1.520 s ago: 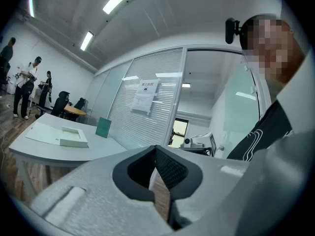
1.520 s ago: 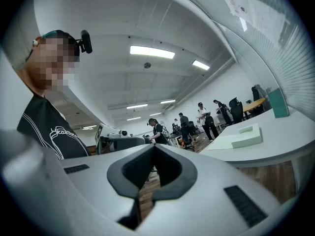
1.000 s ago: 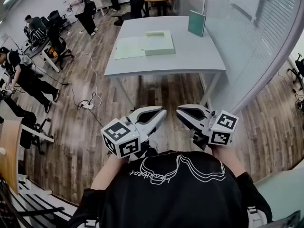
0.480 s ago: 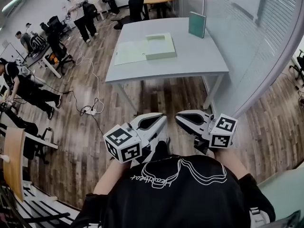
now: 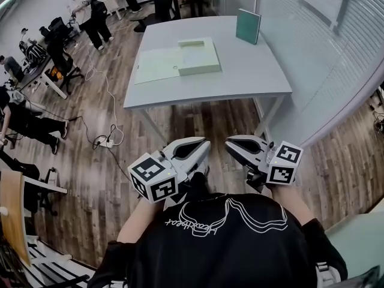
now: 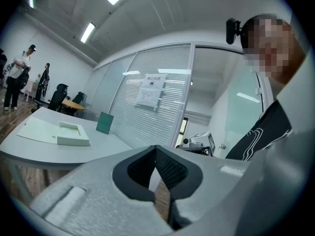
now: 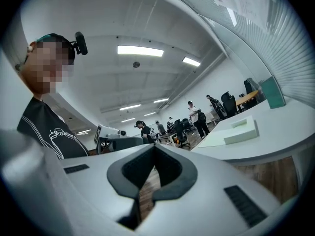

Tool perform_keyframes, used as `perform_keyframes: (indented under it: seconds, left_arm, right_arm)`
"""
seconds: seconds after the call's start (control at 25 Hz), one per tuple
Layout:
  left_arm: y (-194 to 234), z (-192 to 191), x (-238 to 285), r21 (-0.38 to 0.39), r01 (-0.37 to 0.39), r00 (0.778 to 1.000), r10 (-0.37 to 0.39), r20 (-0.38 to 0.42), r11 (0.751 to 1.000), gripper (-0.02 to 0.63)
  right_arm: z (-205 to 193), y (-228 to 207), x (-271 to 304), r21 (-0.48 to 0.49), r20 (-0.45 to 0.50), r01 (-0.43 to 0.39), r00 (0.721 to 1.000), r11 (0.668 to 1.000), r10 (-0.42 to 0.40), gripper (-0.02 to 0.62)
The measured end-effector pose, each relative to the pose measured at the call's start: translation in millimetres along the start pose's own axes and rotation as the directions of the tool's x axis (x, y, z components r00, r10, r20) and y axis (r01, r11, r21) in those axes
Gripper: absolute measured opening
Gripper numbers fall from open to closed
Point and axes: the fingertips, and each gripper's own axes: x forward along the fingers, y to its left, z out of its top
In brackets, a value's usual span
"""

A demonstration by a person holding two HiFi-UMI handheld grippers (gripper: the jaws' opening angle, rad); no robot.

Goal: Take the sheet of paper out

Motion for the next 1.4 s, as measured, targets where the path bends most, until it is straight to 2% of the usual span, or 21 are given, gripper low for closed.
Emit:
perform_keyframes:
  seconds: [0.28,0.56,0.88,1.2,1.4]
  left_arm:
    - [88.8,22.7,25.5,-0.030,0.008,1.000,-0.009,-0.024,1.000,0.012]
    - [205.6,63.1,52.4,-0.064,0.016,0.998,-0.020,-0.058,0.998,0.012]
    - [323.6,102.4,72.2,-0.092,0.026,0.997,-0.033,-0.068,0.995,0.012]
    - [375.4,103.4,88.3,-0.196,0.068,0.993,-0.086,-0.086,0.978,0.012]
    - [399.0,109.4,102.3,-0.216,0.087,0.992,-0.105,-0.076,0.973,0.012]
  right_arm:
    - [25.3,-75.3,56.8,0.039,0.003,0.020,1.000,0.999,-0.020,0.011]
    - [65.0,-167.7,130.9,0.084,0.026,0.040,0.999,0.996,-0.042,0.009]
    - [98.1,-251.9,209.0,0.105,0.022,0.059,0.998,0.993,-0.062,0.009]
    - [109.2,-291.9,234.2,0.120,-0.028,0.117,0.993,0.986,-0.115,0.009]
    - [115.8,-313.4,239.9,0.123,-0.031,0.136,0.991,0.983,-0.134,0.009]
